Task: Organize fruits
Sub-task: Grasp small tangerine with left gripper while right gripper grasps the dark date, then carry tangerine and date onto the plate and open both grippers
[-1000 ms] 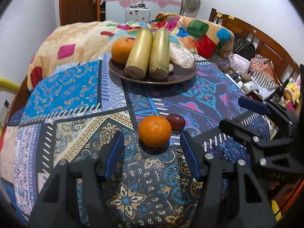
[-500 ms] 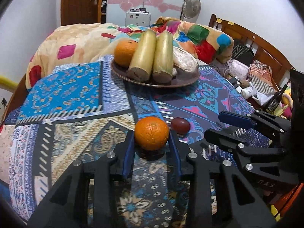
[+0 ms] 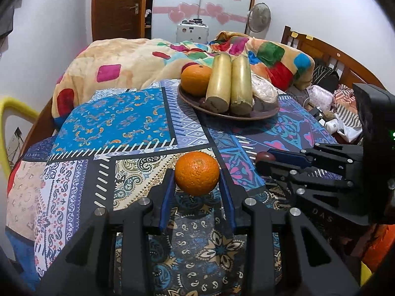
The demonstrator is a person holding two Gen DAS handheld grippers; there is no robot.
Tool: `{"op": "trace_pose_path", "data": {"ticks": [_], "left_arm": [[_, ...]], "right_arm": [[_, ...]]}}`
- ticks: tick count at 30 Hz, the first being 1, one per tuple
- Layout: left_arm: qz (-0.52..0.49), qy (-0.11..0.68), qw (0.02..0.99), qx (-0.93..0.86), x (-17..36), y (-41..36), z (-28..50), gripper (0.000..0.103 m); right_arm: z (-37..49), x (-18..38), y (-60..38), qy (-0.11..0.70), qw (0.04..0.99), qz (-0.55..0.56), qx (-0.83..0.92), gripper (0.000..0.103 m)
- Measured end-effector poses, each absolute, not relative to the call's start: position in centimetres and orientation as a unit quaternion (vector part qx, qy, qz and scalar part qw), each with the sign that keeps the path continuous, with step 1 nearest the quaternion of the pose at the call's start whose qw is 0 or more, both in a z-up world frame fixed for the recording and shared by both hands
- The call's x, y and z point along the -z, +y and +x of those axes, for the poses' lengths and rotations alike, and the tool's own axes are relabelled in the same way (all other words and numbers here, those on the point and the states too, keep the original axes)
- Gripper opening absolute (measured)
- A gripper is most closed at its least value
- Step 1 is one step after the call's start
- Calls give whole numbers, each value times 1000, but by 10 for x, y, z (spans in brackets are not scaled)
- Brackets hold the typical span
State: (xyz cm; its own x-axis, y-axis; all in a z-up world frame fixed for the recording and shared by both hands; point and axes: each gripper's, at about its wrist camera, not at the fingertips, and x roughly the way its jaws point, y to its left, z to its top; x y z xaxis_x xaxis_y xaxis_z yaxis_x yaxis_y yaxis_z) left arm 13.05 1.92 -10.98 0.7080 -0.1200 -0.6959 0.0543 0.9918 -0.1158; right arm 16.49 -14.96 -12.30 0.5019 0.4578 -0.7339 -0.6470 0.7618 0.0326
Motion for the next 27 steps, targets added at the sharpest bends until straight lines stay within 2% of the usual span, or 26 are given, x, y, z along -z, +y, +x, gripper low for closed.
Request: {"op": "trace_pose_path", "data": {"ticks": [13,27], "left_arm": [[-33,367,927,72,94,-6,149,36],[13,355,929,105,80,-71,211,36]], "right_arm": [[174,96,-190,355,880,-82,-304,16],[207,79,-236,332,903,-64,-267,16]]}}
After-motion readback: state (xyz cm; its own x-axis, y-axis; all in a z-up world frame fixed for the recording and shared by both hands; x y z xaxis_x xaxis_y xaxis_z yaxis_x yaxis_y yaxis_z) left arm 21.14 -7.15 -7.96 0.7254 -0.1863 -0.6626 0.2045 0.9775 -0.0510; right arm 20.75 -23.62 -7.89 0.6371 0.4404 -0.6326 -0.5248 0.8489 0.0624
